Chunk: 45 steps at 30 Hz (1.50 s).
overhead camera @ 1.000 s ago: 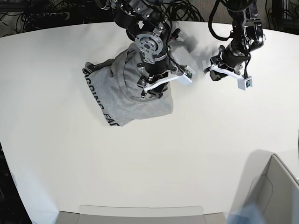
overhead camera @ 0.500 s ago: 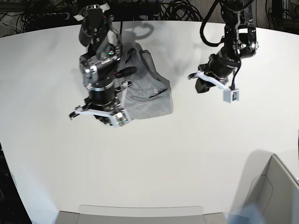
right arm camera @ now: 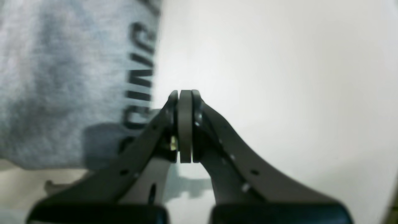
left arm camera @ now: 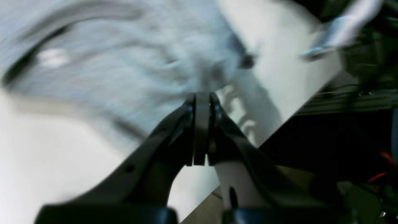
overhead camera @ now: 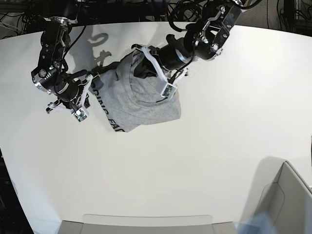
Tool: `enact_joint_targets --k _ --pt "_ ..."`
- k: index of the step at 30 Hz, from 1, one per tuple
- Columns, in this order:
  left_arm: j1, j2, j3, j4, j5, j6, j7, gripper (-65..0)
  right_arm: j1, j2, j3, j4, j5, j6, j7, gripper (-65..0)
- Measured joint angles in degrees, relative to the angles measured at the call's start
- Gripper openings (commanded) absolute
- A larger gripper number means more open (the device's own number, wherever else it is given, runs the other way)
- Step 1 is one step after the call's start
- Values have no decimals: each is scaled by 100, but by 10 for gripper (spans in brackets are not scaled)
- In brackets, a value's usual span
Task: Fold the T-shirt properly
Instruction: 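Grasp the bundle's edges with both grippers and tuck them under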
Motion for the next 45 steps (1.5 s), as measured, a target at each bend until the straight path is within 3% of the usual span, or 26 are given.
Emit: enact_joint_targets --k 7,14,17,26,30,32,34,37,40,45 --pt "-531 -92 798 -767 269 -2 -42 -650 48 0 -177 -684 4 0 -28 -650" --pt "-708 -96 774 -2037 136 -66 -247 -650 -164 39 -184 -688 -7 0 -4 -650" --pt "-699 -7 293 -2236 -7 -162 -166 -650 -343 138 -258 -688 -13 0 -11 -650" --pt "-682 -68 -1495 -2306 227 17 -160 -650 -669 350 -1097 -527 -168 -87 146 -650" --pt "-662 -13 -2011 -2282 170 4 -52 -650 -966 208 -1318 -142 4 0 332 -650" --pt "-643 -11 -2267 -2031 195 28 -48 -650 -1088 -2 -1344 160 11 0 507 -650" --pt "-601 -20 -2498 -1550 223 44 -92 -650 -968 -11 -1294 452 114 0 785 -650" --pt "-376 -37 -2702 -809 234 57 -122 -650 -452 46 -1102 634 0 2 874 -650" --pt "-142 166 -2726 -295 236 9 -50 -650 -37 26 -1156 468 -11 0 796 -650" --pt "-109 118 -2094 -330 262 0 -28 -650 638 0 -1867 -918 28 0 850 -650"
